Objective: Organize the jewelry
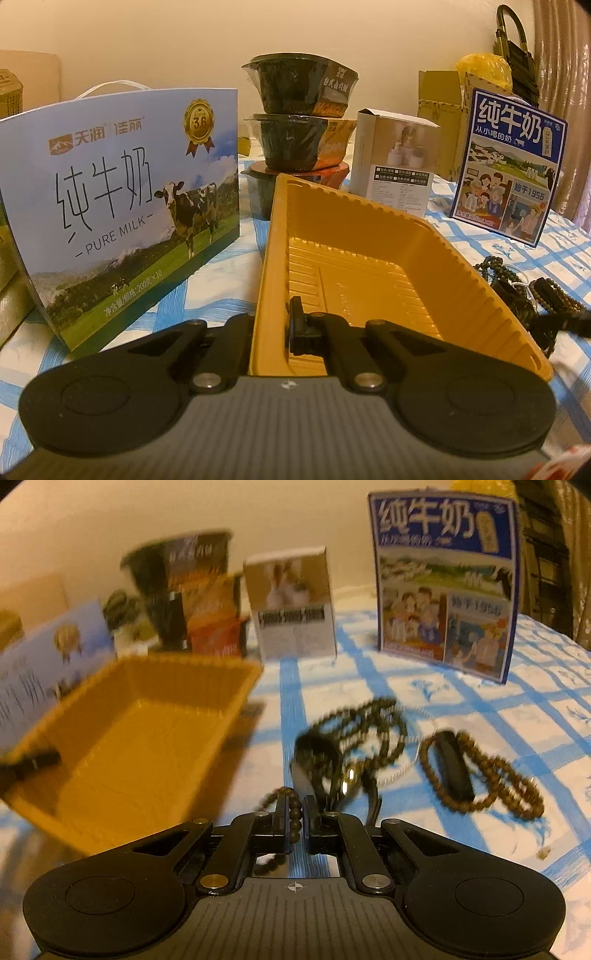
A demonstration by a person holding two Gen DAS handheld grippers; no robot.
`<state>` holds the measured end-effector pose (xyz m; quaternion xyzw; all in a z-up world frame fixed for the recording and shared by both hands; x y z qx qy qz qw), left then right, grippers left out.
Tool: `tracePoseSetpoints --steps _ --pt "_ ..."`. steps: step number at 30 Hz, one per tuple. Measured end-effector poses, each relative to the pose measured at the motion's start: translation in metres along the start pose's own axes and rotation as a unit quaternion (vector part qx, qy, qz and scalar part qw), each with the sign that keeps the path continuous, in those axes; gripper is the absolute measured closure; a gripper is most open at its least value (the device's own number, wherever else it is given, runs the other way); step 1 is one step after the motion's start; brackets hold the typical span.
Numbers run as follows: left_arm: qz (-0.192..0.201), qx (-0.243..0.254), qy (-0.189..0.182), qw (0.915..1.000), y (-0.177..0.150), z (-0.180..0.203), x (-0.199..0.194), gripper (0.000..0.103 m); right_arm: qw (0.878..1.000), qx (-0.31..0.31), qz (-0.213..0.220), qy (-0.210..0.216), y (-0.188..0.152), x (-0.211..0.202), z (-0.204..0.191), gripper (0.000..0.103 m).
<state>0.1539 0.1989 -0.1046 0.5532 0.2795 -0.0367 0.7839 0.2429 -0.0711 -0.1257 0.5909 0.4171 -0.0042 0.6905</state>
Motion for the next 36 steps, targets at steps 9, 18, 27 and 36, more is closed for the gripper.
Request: tracePoseSetpoints --steps 9,18,27,36 --pt "0.003 -0.004 0.001 1.0 0.0 0.001 -0.003 0.101 0.995 0.008 0.085 0.057 0.056 -0.032 -0.027 0.096" --pt "0.006 -0.009 -0.002 0.9999 0.001 0.003 -0.003 0.101 0.991 -0.007 0.055 0.119 0.048 -0.014 -0.066 0.096" --pt "0.004 -0.014 -0.002 0.9999 0.003 0.002 -0.001 0.101 0.993 0.008 0.044 0.11 0.038 -0.013 -0.058 0.064" --pt "0.004 -0.018 -0.003 0.9998 0.004 0.002 0.001 0.101 1.0 0.027 -0.002 -0.005 0.0 -0.018 0.013 0.054"
Point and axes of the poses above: each gripper's, at about its wrist camera, not at the fingertips, and x roughly the way its jaws point, z to its right, y to its top, the point moved 8 cm from there along x, roughly the way its jaws point, and after that the axes turned 12 degrees about -x, right-handed, at the moved point
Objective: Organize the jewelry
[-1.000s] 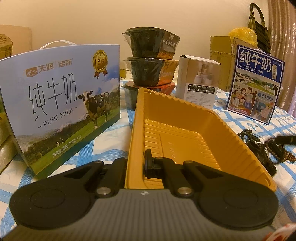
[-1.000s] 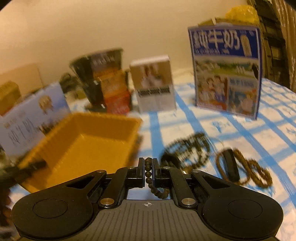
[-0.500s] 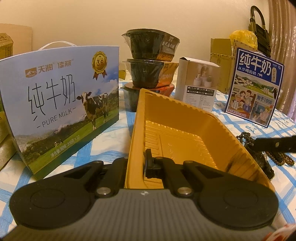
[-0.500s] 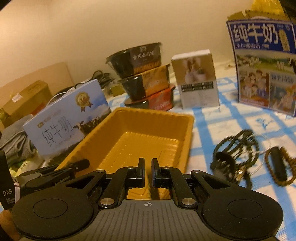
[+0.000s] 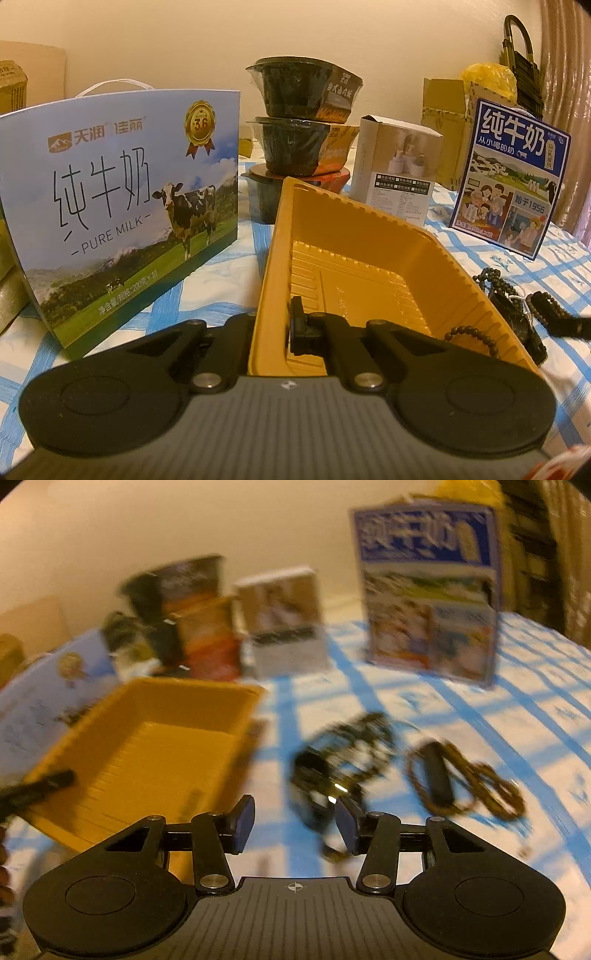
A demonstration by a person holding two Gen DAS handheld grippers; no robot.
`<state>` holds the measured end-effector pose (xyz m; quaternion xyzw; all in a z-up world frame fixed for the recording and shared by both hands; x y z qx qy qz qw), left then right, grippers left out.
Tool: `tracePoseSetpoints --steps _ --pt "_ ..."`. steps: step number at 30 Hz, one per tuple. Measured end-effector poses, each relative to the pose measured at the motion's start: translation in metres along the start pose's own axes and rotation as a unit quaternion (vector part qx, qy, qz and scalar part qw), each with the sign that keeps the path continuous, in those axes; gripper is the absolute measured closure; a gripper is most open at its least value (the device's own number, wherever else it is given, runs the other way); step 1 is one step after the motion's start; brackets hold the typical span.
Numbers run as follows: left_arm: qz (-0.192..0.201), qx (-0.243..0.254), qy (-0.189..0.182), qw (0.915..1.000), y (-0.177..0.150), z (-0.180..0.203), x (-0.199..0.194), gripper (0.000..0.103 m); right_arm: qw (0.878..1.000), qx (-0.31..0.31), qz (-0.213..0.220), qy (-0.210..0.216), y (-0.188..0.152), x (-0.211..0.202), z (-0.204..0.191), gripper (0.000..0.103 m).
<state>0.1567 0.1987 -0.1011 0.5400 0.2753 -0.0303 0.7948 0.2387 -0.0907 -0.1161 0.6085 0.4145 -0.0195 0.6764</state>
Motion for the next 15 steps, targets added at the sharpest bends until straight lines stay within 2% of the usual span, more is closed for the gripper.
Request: tracePoseSetpoints --steps 3,10,15 --pt "0.001 0.001 0.001 1.0 0.001 0.001 0.001 0.101 1.0 0.008 -0.018 -0.006 -0.008 0.008 0.009 0.054" --pt "0.001 0.001 0.001 1.0 0.002 0.001 0.001 0.1 0.998 -0.023 -0.054 -0.025 -0.018 0.034 0.01 0.054" --pt "0.0 -0.001 0.001 1.0 0.004 0.002 0.003 0.1 0.996 -0.033 -0.066 -0.039 -0.023 0.048 0.018 0.054"
Point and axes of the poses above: each gripper's, at about its wrist camera, not at the fingertips, and x roughly the way its jaws point, z to its right, y to its top, the point moved 8 cm from there along x, roughly the way its jaws point, and after that the axes turned 12 degrees about -x, right-handed, at the moved point
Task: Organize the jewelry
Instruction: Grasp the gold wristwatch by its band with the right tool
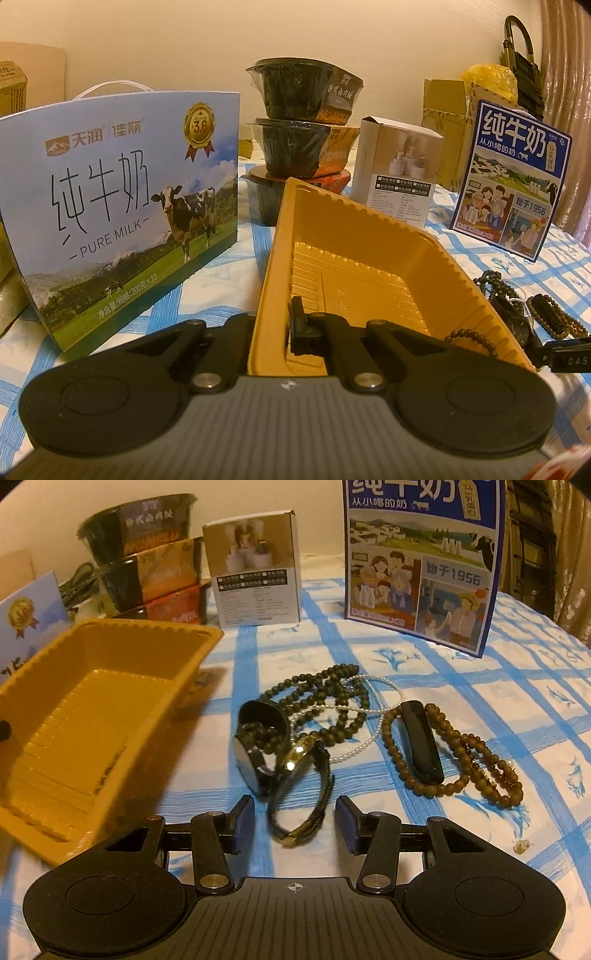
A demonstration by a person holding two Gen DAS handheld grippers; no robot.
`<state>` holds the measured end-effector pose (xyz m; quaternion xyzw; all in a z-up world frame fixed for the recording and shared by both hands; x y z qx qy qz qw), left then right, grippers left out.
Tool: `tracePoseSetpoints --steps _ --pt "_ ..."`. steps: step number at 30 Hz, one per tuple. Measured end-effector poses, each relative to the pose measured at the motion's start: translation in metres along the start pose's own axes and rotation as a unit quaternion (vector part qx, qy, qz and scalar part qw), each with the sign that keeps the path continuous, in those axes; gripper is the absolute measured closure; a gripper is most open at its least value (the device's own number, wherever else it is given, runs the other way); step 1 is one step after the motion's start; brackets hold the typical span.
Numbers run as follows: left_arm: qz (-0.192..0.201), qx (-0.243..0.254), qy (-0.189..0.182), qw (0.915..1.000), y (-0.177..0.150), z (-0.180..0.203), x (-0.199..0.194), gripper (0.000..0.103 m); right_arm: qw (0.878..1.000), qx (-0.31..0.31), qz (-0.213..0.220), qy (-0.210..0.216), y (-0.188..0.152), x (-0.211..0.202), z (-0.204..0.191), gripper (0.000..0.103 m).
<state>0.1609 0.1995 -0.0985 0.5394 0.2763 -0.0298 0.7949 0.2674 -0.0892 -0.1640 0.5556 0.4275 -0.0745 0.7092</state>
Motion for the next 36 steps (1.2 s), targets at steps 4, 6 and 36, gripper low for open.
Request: tracePoseSetpoints --steps 4,6,36 --pt "0.001 -0.003 0.0 1.0 0.0 -0.001 0.001 0.1 1.0 -0.007 -0.002 -0.001 0.002 0.006 0.003 0.054" --pt "0.001 -0.003 0.0 1.0 0.0 0.0 0.001 0.1 1.0 -0.014 -0.001 -0.002 0.003 0.008 0.003 0.054" --pt "-0.001 -0.011 -0.002 0.9999 -0.001 -0.001 0.0 0.1 1.0 -0.015 0.02 0.002 0.007 -0.004 0.015 0.079"
Point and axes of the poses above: each gripper's, at about its wrist camera, not at the fingertips, and x roughly the way its jaws point, z to its right, y to its top, the point moved 8 cm from there along x, roughly the way its jaws point, and after that the axes turned 12 degrees about -x, right-handed, at the moved point
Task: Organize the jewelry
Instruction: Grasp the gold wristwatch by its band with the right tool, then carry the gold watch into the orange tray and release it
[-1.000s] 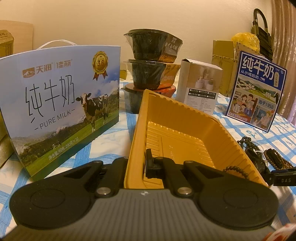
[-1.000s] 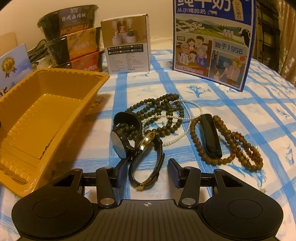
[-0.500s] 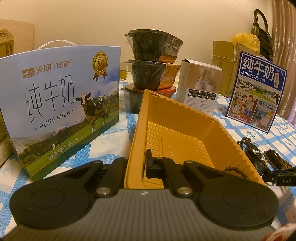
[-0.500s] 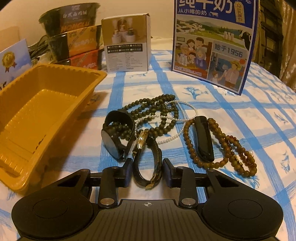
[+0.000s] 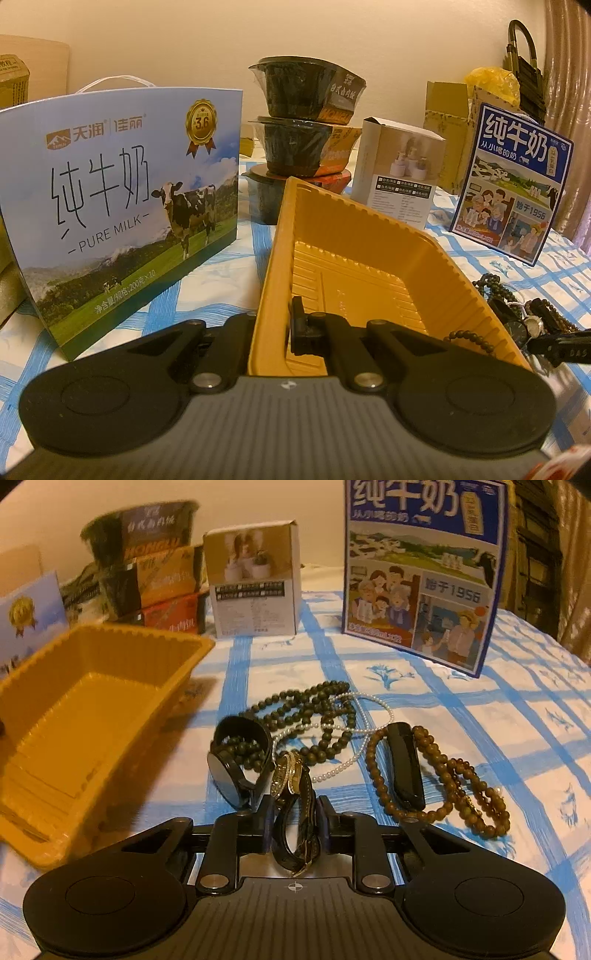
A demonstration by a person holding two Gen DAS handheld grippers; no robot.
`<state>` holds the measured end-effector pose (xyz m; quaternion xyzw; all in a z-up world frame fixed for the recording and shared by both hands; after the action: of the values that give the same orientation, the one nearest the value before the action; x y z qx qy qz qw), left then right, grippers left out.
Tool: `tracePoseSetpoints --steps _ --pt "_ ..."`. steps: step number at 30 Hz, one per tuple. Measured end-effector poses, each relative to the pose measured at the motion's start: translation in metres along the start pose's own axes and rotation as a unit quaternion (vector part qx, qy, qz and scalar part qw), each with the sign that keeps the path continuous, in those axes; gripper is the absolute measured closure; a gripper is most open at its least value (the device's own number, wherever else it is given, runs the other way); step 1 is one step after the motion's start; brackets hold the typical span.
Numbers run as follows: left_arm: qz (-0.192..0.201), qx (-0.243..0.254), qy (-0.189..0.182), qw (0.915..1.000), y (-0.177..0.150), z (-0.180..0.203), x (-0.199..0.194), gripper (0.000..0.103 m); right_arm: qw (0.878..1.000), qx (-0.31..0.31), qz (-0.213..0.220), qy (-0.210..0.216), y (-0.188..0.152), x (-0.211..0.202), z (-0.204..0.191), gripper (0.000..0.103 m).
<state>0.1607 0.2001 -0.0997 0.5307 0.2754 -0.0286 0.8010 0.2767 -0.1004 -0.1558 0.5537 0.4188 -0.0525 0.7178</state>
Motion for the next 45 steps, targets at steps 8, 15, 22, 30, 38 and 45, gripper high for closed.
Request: tracePoseSetpoints --steps 8,15,22,30,38,45 --pt "0.0 -0.003 -0.001 1.0 -0.001 -0.001 -0.001 0.1 0.998 0.031 0.053 0.027 0.032 -0.033 -0.009 0.079" --pt "0.0 -0.005 -0.001 1.0 -0.001 -0.001 -0.001 0.1 0.99 -0.005 0.078 0.12 0.061 -0.044 -0.074 0.079" --pt "0.001 -0.004 -0.002 1.0 0.001 -0.001 -0.001 0.1 0.983 -0.055 0.038 0.173 0.057 -0.022 -0.134 0.079" --pt "0.001 -0.005 -0.002 1.0 0.001 -0.001 -0.001 0.1 0.98 -0.076 0.003 0.183 0.049 0.002 -0.15 0.077" --pt "0.001 -0.007 -0.001 1.0 0.001 -0.003 -0.001 0.1 0.98 -0.053 0.039 0.19 0.055 -0.017 -0.139 0.068" --pt "0.0 -0.006 -0.001 1.0 0.001 -0.003 -0.001 0.1 0.984 -0.01 0.058 0.166 0.061 -0.031 -0.107 0.063"
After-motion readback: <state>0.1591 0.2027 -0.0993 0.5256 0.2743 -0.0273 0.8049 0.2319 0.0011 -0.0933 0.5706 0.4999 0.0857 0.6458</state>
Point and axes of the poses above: each gripper's, at about its wrist camera, not at the fingertips, and x roughly the way its jaws point, z to its right, y to its top, the point moved 8 cm from there along x, roughly the way its jaws point, and after that the axes turned 12 degrees about -x, right-handed, at the moved point
